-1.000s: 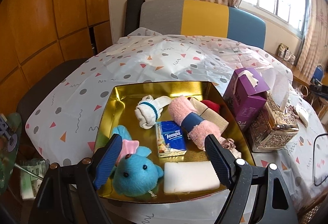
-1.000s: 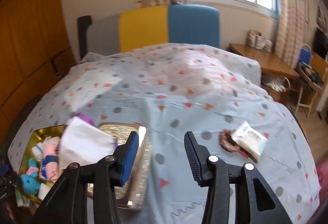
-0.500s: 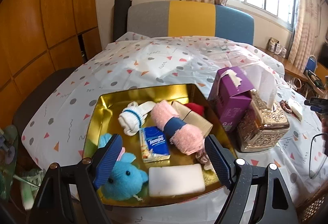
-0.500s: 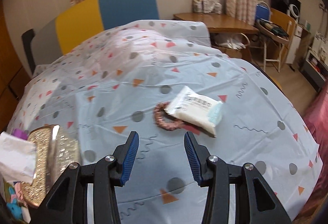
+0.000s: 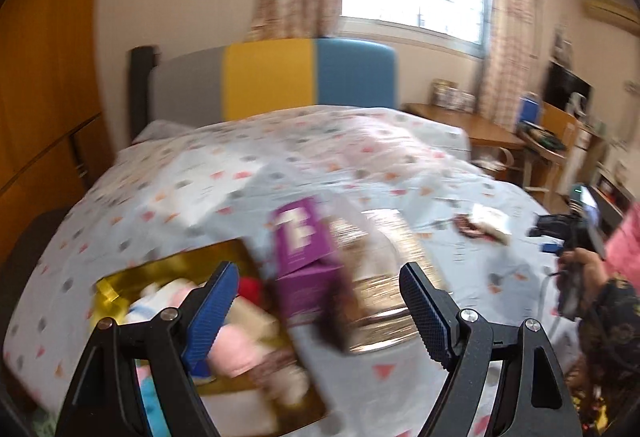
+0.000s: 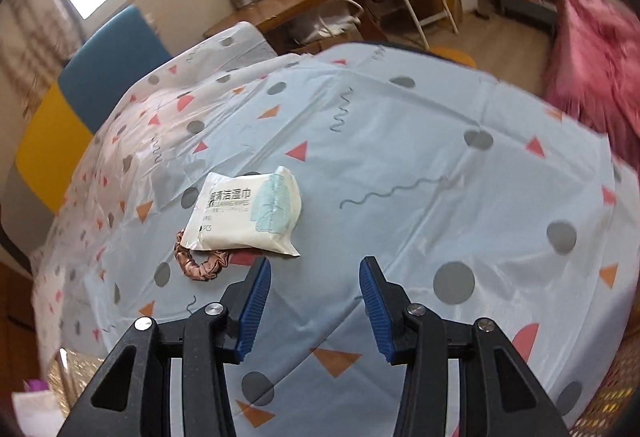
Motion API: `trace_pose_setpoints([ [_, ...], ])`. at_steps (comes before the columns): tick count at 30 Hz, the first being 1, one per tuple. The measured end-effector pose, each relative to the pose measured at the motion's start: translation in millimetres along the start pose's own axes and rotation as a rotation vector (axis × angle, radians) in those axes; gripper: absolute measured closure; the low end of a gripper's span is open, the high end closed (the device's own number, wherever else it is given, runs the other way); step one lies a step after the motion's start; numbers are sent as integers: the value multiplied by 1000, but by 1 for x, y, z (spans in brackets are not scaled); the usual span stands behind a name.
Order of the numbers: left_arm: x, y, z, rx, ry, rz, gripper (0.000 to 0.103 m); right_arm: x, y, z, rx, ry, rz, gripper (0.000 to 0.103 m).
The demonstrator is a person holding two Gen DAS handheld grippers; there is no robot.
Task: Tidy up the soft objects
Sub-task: 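Move both tools back toward the wipes pack and brown scrunchie, then grasp white wipes pack with right gripper while left gripper grasps brown scrunchie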
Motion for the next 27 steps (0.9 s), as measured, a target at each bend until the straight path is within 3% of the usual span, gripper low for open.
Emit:
trace_pose_setpoints([
  [6,43,78,-13,69,-93,138,20,3,13,1,96,-32,-59,57],
  [11,73,125,-4,101,-184,197,20,11,-2,1,30,-93,-111,57],
  [14,79,142,3,133,-197,217,20,12,-37,-12,-242,-113,-123,55],
  [17,84,146,9,142,-221,232,20,17,-75,-22,-605,-74,-92,36],
  [19,89,148,13,143,-239,233,20,29,-90,-26,-790,-83,-59,34],
  [27,108,156,15,139,-286,251,20,78,-120,-33,-1150,-199,16,22],
])
Point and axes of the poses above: each gripper's, at about its wrist camera, not at the fingertips, and x roughly the way its jaws point, y to its right, z to its underside, the point moved 2 cm from there along x, roughly the way its jaws point, and after that the axes turned 8 degrees about -x, right-handed, at the moved point
